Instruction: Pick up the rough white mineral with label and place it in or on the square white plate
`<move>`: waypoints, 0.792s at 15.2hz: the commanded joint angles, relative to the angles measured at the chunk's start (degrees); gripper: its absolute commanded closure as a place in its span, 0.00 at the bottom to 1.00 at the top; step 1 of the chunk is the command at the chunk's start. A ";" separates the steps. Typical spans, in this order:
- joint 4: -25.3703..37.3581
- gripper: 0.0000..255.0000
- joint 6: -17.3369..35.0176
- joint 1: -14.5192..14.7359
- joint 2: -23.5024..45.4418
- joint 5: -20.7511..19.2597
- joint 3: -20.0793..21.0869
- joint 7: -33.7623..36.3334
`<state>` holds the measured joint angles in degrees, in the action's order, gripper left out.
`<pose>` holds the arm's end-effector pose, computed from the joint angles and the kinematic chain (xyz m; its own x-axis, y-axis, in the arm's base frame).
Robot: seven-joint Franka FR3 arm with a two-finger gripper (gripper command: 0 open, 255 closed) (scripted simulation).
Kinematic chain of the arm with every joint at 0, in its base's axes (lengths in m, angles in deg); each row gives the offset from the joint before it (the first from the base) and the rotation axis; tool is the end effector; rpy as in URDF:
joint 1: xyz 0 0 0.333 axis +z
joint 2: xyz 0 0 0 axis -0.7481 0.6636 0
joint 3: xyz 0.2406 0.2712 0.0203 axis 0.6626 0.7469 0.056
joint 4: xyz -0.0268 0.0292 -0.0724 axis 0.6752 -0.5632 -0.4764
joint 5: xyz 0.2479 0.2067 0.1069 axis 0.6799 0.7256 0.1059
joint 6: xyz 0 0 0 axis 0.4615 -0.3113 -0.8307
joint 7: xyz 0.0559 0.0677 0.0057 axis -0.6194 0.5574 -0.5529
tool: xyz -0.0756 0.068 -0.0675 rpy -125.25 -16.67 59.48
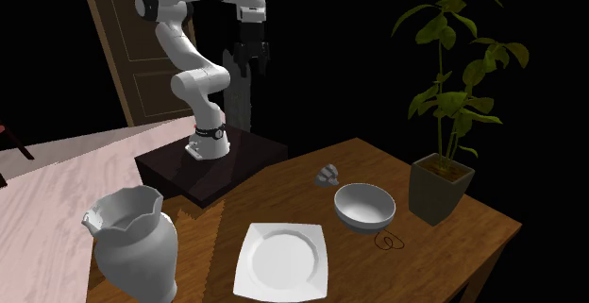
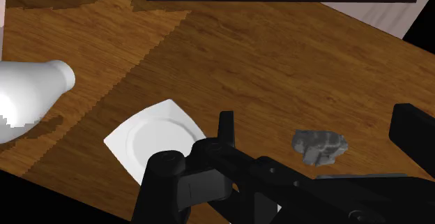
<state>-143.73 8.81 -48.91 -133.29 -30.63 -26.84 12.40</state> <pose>0.2173 0.0025 0.5812 0.9973 0.0727 0.0050 0.0722 -0.9952 0.0665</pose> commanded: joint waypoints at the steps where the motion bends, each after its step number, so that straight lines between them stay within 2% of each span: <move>1: 0.00 0.00 0.00 0.00 0.00 0.00 0.00 0.00; 6: -1.37 0.00 5.93 -1.17 7.02 3.57 6.63 13.17; 12: 0.40 0.00 13.19 -3.09 18.95 5.97 13.72 28.79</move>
<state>-143.41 20.79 -51.56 -116.10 -24.87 -14.05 38.51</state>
